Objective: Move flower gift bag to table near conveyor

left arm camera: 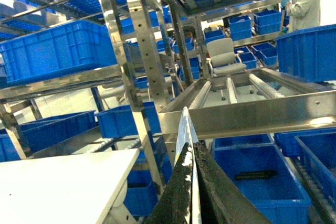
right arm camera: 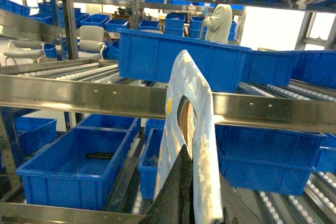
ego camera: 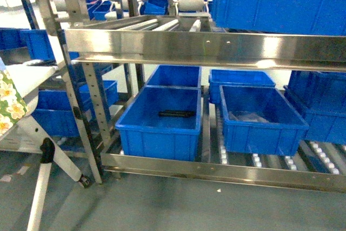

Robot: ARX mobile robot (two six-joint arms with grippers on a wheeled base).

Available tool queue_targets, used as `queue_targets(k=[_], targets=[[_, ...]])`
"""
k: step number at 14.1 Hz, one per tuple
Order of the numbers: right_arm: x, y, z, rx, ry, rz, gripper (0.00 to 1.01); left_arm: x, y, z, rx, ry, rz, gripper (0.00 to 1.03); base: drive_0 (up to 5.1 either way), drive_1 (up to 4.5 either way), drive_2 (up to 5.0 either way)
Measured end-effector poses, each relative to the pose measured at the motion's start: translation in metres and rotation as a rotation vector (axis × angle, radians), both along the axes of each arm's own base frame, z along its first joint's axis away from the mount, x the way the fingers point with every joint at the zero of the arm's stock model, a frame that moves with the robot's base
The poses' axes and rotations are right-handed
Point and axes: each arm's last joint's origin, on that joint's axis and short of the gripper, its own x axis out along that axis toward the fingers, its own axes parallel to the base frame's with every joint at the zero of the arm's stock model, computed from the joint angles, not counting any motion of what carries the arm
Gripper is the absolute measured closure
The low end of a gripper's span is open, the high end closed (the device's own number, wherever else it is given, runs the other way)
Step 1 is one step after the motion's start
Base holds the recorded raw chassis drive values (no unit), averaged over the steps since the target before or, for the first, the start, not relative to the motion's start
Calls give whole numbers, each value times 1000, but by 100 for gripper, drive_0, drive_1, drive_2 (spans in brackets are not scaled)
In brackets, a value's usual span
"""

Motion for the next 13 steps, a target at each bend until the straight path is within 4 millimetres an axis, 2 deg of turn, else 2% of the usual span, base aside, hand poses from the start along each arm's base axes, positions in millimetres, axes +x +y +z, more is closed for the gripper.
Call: queue_targets(k=[13], targets=[[0, 0, 0, 0, 0, 0, 99, 0, 0, 0, 0, 1, 0, 101, -505, 236, 236]])
